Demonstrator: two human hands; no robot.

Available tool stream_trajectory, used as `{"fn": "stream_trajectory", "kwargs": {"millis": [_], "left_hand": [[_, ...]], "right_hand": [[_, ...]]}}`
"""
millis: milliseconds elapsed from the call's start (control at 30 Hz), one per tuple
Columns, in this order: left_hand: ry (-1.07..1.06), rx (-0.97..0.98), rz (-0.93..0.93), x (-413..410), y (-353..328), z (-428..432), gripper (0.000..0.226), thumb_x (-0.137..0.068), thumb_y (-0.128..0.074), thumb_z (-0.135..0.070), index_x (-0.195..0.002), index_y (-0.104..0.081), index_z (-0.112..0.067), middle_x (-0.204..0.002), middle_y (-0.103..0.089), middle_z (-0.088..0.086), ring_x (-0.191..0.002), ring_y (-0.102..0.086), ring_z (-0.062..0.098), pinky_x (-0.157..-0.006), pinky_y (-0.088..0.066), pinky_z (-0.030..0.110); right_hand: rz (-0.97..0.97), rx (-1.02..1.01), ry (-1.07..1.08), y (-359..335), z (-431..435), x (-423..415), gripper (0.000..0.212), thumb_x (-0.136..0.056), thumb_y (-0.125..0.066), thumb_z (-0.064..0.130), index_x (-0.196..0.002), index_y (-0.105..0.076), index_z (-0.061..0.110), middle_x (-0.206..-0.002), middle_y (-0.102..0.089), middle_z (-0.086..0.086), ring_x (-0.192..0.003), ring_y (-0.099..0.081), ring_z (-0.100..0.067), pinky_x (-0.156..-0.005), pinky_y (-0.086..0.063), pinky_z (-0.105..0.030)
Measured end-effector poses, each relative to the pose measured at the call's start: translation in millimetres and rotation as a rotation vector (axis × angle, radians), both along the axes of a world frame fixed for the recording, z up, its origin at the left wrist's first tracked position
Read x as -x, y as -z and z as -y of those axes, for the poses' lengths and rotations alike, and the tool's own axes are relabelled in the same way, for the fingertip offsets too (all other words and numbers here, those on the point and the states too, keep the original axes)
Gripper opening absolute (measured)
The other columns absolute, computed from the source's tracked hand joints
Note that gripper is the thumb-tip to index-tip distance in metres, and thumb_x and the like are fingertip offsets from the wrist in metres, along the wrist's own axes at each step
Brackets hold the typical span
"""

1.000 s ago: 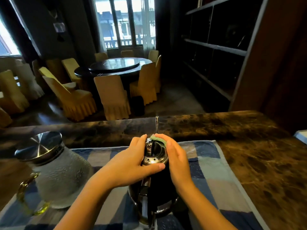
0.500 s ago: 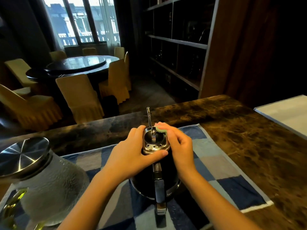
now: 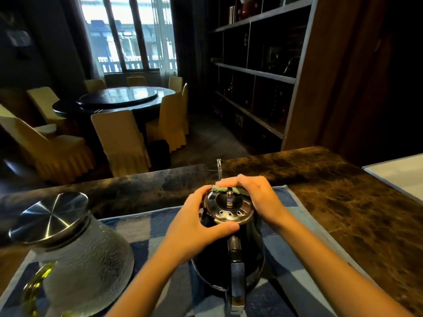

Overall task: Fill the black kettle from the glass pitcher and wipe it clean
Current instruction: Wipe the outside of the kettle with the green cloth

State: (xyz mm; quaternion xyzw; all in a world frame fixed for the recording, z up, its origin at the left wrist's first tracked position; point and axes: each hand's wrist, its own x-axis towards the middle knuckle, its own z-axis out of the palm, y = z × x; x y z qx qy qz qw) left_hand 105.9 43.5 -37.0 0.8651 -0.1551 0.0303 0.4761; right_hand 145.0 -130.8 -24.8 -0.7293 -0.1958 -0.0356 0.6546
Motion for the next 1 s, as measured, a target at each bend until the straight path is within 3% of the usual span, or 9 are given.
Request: {"fn": "stream_trajectory", "kwargs": {"millis": [100,167,300,433,500,633,800,900,1000], "left_hand": [[-0.094,0.115,0.043,3,14,6,0.110,-0.045,-0.067,-0.072,-0.138,-0.016,-0.041,-0.142,-0.024,-0.014,-0.129,-0.030,0.000,-0.098,-0.029,0.007],[-0.119,0.094,0.112,4,15,7,0.108,-0.047,-0.064,-0.075,-0.136,-0.010,-0.047,-0.144,-0.019,-0.017,-0.134,-0.022,0.000,-0.105,-0.022,0.015],[0.057,0.208,0.024,2,7,3,0.075,-0.062,-0.068,-0.059,-0.124,-0.026,-0.062,-0.126,-0.044,-0.043,-0.120,-0.043,-0.016,-0.095,-0.039,0.007],[0.012,0.375,0.104,0,11,0,0.048,-0.071,-0.062,-0.053,-0.115,-0.052,-0.035,-0.115,-0.059,-0.004,-0.111,-0.058,0.010,-0.098,-0.048,0.037],[0.028,0.416,0.090,1,8,0,0.049,-0.072,-0.062,-0.051,-0.115,-0.054,-0.028,-0.114,-0.059,-0.001,-0.108,-0.060,0.012,-0.091,-0.050,0.030],[0.023,0.606,0.030,-6,-7,-1,0.066,-0.070,-0.069,-0.040,-0.127,-0.041,-0.023,-0.120,-0.057,-0.007,-0.106,-0.061,0.001,-0.079,-0.051,0.015],[0.097,0.290,0.247,-11,-17,3,0.047,-0.079,-0.071,-0.021,-0.122,-0.052,-0.026,-0.112,-0.060,-0.014,-0.105,-0.061,0.010,-0.084,-0.051,0.022],[0.024,0.091,0.357,-6,-18,-3,0.028,-0.077,-0.067,-0.039,-0.103,-0.059,-0.032,-0.099,-0.060,-0.016,-0.095,-0.058,0.008,-0.078,-0.046,0.019],[-0.048,-0.261,0.437,-5,-23,-6,0.029,-0.076,-0.051,-0.060,-0.094,-0.062,-0.039,-0.092,-0.051,-0.020,-0.088,-0.045,0.002,-0.076,-0.035,0.022]], "right_hand": [[-0.023,0.199,-0.180,-27,-6,-8,0.055,-0.095,-0.031,0.030,-0.088,-0.076,-0.001,-0.101,-0.075,-0.006,-0.103,-0.067,-0.010,-0.097,-0.043,-0.017],[0.006,0.354,-0.297,-43,-11,-8,0.055,-0.099,-0.033,0.028,-0.077,-0.077,0.005,-0.095,-0.076,-0.006,-0.098,-0.068,-0.012,-0.101,-0.042,-0.027],[0.236,0.374,-0.311,-53,-18,-3,0.048,-0.100,-0.040,0.027,-0.075,-0.075,0.006,-0.086,-0.075,-0.007,-0.087,-0.070,-0.023,-0.091,-0.049,-0.045],[0.218,0.114,-0.128,-46,-1,-7,0.037,-0.097,-0.039,0.020,-0.095,-0.072,0.003,-0.100,-0.074,-0.007,-0.099,-0.068,-0.019,-0.087,-0.053,-0.029],[0.183,0.159,-0.139,-40,5,-7,0.035,-0.096,-0.041,0.020,-0.096,-0.072,0.003,-0.099,-0.073,-0.005,-0.097,-0.068,-0.016,-0.084,-0.052,-0.024],[0.257,0.234,-0.212,-36,-7,-5,0.023,-0.096,-0.046,0.011,-0.109,-0.064,0.005,-0.102,-0.069,-0.004,-0.101,-0.065,-0.019,-0.090,-0.051,-0.034],[0.496,0.279,0.174,-43,-12,-17,0.021,-0.094,-0.046,0.018,-0.102,-0.065,0.012,-0.096,-0.062,0.006,-0.083,-0.062,-0.015,-0.076,-0.050,-0.036],[0.514,0.147,0.324,-44,0,-21,0.024,-0.094,-0.042,0.017,-0.093,-0.066,0.012,-0.088,-0.062,0.007,-0.079,-0.058,-0.007,-0.073,-0.046,-0.025],[0.446,0.138,0.287,-41,6,-16,0.027,-0.095,-0.040,0.014,-0.088,-0.067,0.011,-0.083,-0.063,0.005,-0.077,-0.058,-0.008,-0.070,-0.046,-0.021]]}}
